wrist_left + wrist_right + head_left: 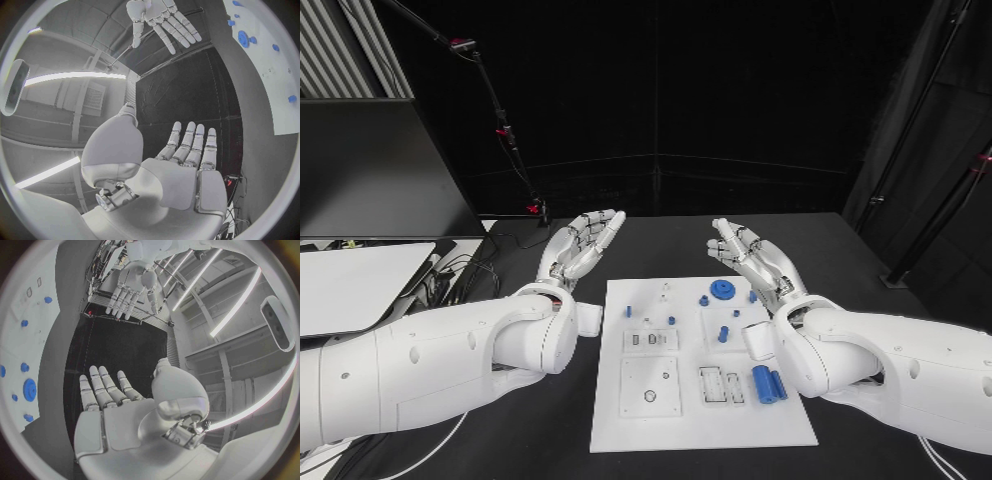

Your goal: Assemble the parts on the task board

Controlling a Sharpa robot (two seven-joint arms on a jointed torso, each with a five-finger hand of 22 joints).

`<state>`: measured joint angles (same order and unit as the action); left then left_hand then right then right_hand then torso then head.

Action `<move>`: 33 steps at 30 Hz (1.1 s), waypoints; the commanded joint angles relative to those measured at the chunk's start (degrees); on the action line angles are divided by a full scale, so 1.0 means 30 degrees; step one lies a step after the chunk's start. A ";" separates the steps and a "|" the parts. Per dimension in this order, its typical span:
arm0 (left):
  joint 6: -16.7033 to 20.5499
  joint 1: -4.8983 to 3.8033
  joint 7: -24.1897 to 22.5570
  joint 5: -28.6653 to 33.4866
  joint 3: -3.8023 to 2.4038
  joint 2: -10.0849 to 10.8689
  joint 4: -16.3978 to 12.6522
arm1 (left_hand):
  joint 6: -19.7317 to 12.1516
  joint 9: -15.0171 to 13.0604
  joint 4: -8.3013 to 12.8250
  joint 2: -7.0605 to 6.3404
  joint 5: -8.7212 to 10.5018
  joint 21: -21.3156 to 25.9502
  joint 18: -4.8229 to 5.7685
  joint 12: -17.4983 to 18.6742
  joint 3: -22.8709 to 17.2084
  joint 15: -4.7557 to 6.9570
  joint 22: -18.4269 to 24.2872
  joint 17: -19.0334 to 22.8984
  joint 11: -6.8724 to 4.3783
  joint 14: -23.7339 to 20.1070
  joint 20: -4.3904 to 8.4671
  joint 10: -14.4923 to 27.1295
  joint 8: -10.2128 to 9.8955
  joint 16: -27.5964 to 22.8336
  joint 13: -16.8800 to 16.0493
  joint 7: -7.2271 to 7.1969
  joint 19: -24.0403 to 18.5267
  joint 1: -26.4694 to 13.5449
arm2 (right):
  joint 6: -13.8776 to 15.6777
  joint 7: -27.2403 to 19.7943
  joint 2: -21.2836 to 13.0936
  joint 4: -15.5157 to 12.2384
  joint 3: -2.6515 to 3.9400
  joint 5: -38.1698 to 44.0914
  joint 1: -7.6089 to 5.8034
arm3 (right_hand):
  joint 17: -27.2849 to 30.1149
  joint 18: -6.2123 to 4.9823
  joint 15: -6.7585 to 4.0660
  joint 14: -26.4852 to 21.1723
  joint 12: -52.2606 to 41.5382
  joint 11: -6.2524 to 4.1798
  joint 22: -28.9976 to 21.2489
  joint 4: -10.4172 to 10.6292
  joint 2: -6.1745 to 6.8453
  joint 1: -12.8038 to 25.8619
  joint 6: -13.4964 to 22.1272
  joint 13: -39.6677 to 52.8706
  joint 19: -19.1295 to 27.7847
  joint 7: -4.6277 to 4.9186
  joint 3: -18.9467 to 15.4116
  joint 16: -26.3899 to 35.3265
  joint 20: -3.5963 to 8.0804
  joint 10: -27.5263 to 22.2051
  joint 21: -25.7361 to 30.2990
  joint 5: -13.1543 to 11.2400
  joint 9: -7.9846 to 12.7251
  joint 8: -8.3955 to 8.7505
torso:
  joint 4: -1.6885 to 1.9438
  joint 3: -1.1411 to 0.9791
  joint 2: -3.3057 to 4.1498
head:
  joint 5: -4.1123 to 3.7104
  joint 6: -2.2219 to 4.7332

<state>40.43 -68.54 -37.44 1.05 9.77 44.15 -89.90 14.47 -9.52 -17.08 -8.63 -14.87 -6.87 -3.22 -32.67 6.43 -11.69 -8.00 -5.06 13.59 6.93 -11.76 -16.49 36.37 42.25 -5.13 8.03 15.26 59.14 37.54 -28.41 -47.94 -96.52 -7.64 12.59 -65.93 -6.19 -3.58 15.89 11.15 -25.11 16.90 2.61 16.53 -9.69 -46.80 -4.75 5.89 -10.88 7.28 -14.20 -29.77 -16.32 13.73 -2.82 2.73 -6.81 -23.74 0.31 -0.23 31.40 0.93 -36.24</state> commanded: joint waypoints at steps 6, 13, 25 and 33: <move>-0.1548 -0.0731 -0.7738 0.0203 0.0683 -0.0074 -0.0056 | -0.0039 0.0120 -0.0084 -0.0653 0.1314 -0.0142 -0.0264 -0.0335 0.0489 -0.0387 -0.0039 0.0209 0.0183 -0.0014 -0.0380 -0.0090 0.0478 0.0142 0.0124 0.2799 0.0053 -0.0624 | -0.1098 0.0000 -0.0032 -0.0132 -0.0034 0.1701 -0.0093 | -0.0003 -0.0238 0.0124 -0.0015 -0.0128 0.0063 0.0014 0.0072 -0.0038 -0.0163 -0.0185 0.0011 -0.0004 0.3290 -0.0007 -0.0112 -0.0087 -0.0005 -0.0052 0.0056 -0.0024 -0.0126 | 0.0004 -0.0003 0.0002 | -0.0001 0.0000; -0.2020 -0.0776 -0.7511 0.0209 0.0720 -0.0129 0.0297 | -0.0157 0.0225 -0.0084 -0.0946 0.1354 -0.0218 -0.0321 -0.0432 0.0741 -0.0697 -0.0069 0.0319 0.0343 -0.0073 -0.0793 -0.0082 0.0612 0.0118 0.0209 0.2916 0.0106 -0.0552 | -0.1651 0.0555 -0.0472 0.0240 -0.0029 0.1706 -0.0086 | 0.0004 -0.0232 0.0129 -0.0021 -0.0150 0.0057 0.0012 0.0069 -0.0044 -0.0182 -0.0189 0.0008 0.0011 0.3299 -0.0021 -0.0125 -0.0089 -0.0017 -0.0051 0.0054 -0.0022 -0.0145 | 0.0091 -0.0086 0.0264 | 0.0540 -0.1141; -0.1959 -0.0779 -0.7314 0.0209 0.0723 -0.0068 0.0186 | -0.0249 0.0401 -0.0076 -0.0549 0.1466 -0.0326 -0.0567 -0.0632 0.0442 -0.0976 -0.0103 0.0415 0.0559 -0.0002 -0.1264 -0.0171 0.0883 0.0108 0.0327 0.2999 0.0154 -0.0359 | -0.2065 0.1112 -0.1251 0.0003 -0.0001 0.2226 -0.0146 | -0.0068 -0.0258 0.0105 0.0526 -0.0720 0.0095 0.0143 0.0069 -0.0136 -0.0492 -0.0088 0.0036 -0.0456 0.3183 -0.0176 -0.1038 -0.0073 0.0153 -0.0260 0.0051 0.0053 -0.0270 | 0.0366 -0.0242 0.1108 | 0.0340 -0.1079; -0.2036 -0.0776 -0.7245 0.0209 0.0725 -0.0125 0.0212 | -0.0220 0.0488 -0.0065 -0.0170 0.1613 -0.0320 -0.0636 -0.0713 0.0142 -0.0815 -0.0089 0.0427 0.0512 -0.0026 -0.1139 -0.0226 0.0999 0.0115 0.0372 0.2992 0.0045 -0.0256 | -0.2410 0.1250 -0.1381 0.0171 0.0010 0.2433 -0.0207 | 0.0012 -0.0276 0.0070 0.0797 -0.1307 0.0093 0.0230 0.0069 -0.0201 -0.0611 -0.0037 0.0066 -0.0773 0.3155 -0.0349 -0.1309 -0.0057 0.0436 -0.0423 0.0048 0.0098 -0.0458 | 0.0341 -0.0307 0.1785 | 0.0344 -0.0949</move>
<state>35.12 -70.76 -38.86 1.61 12.00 43.85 -89.19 13.82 -8.12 -17.18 -9.68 -10.41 -7.73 -3.98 -34.55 7.18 -14.60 -8.35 -3.84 15.05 6.80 -15.35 -16.88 39.18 42.46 -4.07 8.01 15.74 58.23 31.77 -24.94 -52.01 -96.00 -7.67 18.75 -66.42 -6.20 -3.57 16.06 13.04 -28.79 17.09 3.21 16.72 -10.21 -48.20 -4.75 6.00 -12.72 7.28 -14.89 -33.33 -16.49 14.56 -3.76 2.73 -6.62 -24.91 1.31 -1.02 35.64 1.99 -39.11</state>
